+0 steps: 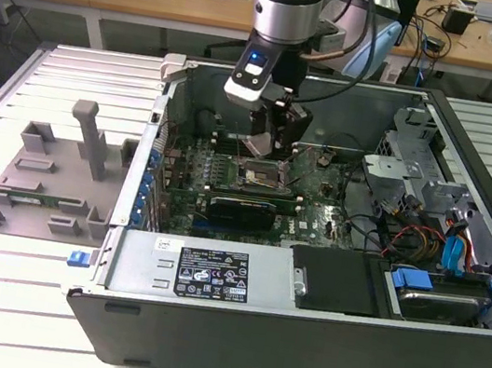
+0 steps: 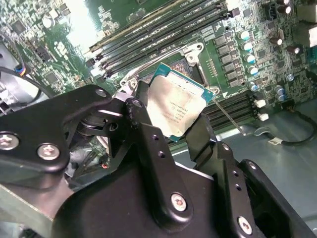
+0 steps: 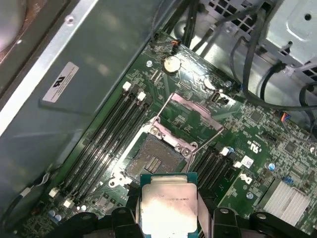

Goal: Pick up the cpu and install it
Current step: 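Place the cpu into insertion slot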

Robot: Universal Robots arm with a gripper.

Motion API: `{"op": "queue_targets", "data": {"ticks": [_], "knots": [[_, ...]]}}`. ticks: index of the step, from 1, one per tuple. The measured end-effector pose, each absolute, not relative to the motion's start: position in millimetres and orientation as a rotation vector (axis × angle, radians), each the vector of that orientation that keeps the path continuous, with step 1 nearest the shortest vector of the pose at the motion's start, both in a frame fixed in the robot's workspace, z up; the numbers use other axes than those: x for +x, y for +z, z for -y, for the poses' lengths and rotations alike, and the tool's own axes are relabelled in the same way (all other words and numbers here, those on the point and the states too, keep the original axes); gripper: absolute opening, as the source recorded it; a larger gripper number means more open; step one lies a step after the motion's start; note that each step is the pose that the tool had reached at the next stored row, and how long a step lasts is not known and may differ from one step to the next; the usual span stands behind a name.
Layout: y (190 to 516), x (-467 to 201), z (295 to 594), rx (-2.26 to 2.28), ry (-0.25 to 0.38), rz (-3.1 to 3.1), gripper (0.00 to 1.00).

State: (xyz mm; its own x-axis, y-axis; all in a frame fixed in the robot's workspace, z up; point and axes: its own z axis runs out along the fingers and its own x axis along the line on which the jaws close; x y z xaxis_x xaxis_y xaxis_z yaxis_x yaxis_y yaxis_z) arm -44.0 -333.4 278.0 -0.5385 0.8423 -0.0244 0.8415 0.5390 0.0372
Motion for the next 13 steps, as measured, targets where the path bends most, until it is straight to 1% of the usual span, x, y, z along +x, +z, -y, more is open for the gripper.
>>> {"op": "queue_targets", "data": {"ticks": [7,13], "knots": [[275,-44,333,1.705,0.027,-2.589,0.55],[265,-44,333,1.907,0.022,-2.443,0.55]]}}
